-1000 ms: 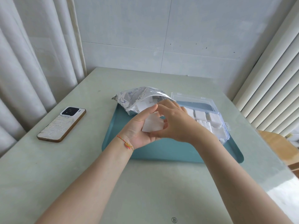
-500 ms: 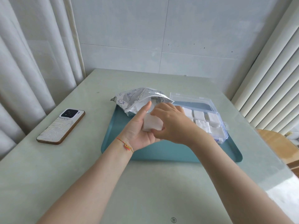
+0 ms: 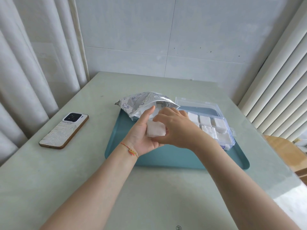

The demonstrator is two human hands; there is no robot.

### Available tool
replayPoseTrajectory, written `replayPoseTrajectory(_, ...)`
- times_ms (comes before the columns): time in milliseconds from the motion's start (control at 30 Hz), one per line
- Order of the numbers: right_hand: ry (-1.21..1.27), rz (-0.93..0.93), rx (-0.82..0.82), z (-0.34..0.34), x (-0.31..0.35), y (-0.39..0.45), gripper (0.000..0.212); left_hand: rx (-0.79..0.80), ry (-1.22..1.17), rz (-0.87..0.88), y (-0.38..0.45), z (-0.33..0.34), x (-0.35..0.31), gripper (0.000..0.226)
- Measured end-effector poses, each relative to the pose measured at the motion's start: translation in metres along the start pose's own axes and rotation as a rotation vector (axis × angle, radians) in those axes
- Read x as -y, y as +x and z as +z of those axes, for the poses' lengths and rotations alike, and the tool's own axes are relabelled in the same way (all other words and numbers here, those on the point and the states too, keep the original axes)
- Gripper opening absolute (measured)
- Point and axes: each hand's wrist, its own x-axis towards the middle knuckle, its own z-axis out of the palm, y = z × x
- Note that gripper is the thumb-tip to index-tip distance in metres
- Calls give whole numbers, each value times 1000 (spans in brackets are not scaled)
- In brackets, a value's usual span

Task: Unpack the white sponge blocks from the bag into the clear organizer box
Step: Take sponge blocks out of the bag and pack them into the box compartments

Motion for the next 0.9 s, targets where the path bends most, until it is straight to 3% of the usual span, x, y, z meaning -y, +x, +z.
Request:
replayPoseTrajectory(267,-20,15,96,-2,3,1,52,-66,56,-34,-1,2,-2,50)
replayPoseTrajectory(333,108,55,168,-4,1,0,52,-61,85,-25,-4,4,-2,46)
replayPoseTrajectory(433,431,119,241,-12,-3,2,25,-59,165,7,-5,6,-2,37)
replayPoseTrajectory(533,353,95,204,-9,-7,6,9,-52,225,29,-6,5,-2,37)
replayPoseTrajectory(633,478,249,69,-8,-15,10,15,-48,241,58,-6,2,-5,49)
replayPoseTrajectory(733,711,460,31,-12,-24,10,15,-188,305,190,-1,-2,0,44)
replayPoseTrajectory(833,715,484,126,-15,-22,11,13,-396,413,274,2,-5,5,20)
replayPoseTrajectory(900,718,531,103,-15,-23,21,13,-512,468,296,-1,-10,1,11)
